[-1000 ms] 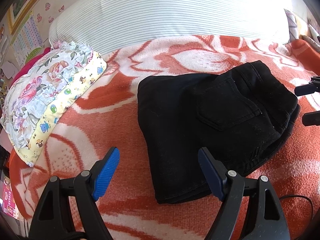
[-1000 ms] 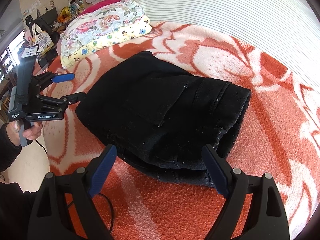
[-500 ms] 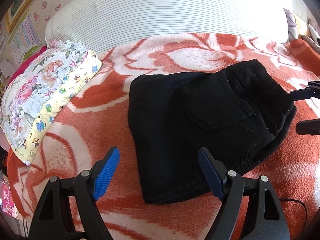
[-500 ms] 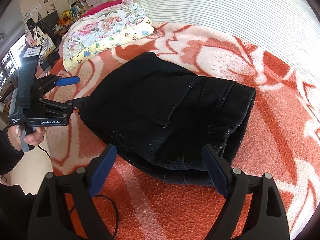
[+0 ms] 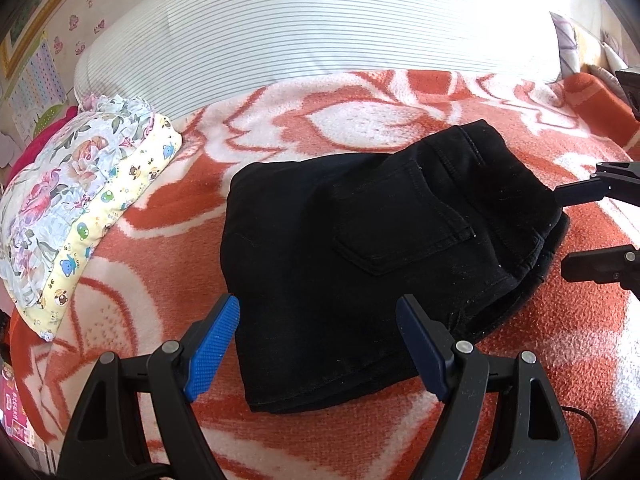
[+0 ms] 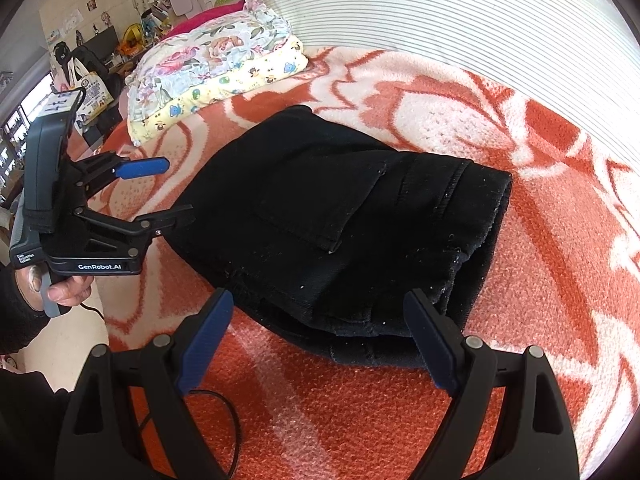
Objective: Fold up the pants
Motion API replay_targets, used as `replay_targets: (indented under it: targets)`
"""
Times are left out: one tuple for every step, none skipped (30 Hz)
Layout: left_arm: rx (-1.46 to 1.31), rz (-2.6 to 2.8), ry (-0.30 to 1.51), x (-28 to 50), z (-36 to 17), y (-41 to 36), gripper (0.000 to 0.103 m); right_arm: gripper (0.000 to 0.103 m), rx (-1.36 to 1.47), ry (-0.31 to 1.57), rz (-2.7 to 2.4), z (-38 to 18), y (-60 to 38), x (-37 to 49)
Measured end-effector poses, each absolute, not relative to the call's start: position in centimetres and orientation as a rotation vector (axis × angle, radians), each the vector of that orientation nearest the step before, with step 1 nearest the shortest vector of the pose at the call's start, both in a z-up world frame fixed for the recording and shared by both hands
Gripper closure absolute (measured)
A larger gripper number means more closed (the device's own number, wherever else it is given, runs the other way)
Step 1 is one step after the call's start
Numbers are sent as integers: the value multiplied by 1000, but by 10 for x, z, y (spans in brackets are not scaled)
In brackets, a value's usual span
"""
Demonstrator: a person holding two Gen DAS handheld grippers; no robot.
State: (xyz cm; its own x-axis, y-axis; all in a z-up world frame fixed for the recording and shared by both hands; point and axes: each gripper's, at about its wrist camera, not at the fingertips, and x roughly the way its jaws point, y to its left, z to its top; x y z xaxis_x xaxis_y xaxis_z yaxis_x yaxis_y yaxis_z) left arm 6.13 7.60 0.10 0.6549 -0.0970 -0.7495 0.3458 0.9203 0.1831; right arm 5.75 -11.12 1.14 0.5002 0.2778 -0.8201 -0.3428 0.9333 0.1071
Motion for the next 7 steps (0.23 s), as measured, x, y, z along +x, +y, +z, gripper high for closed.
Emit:
replay_targets:
  targets:
    - [326, -256, 822, 61, 1, 75, 22, 16, -73, 977, 376, 11, -111, 57]
    - [327, -256, 823, 61, 1, 75, 22, 16, -73, 977, 377, 12, -111, 57]
    - [327, -256, 824, 61, 1, 74, 22, 16, -72, 977, 378, 12, -111, 57]
    - [327, -256, 825, 60, 1, 73, 22, 16, -71, 976, 379, 12, -111, 57]
    - [328, -255, 825, 60, 1, 73, 22, 16, -71, 976, 379, 12, -111, 56]
    - [329, -254, 827, 60, 2, 72, 22, 16, -70, 975, 378, 12, -110, 56]
    - [329, -255, 829, 60, 2, 72, 22, 16, -69, 973, 379, 13, -110, 55]
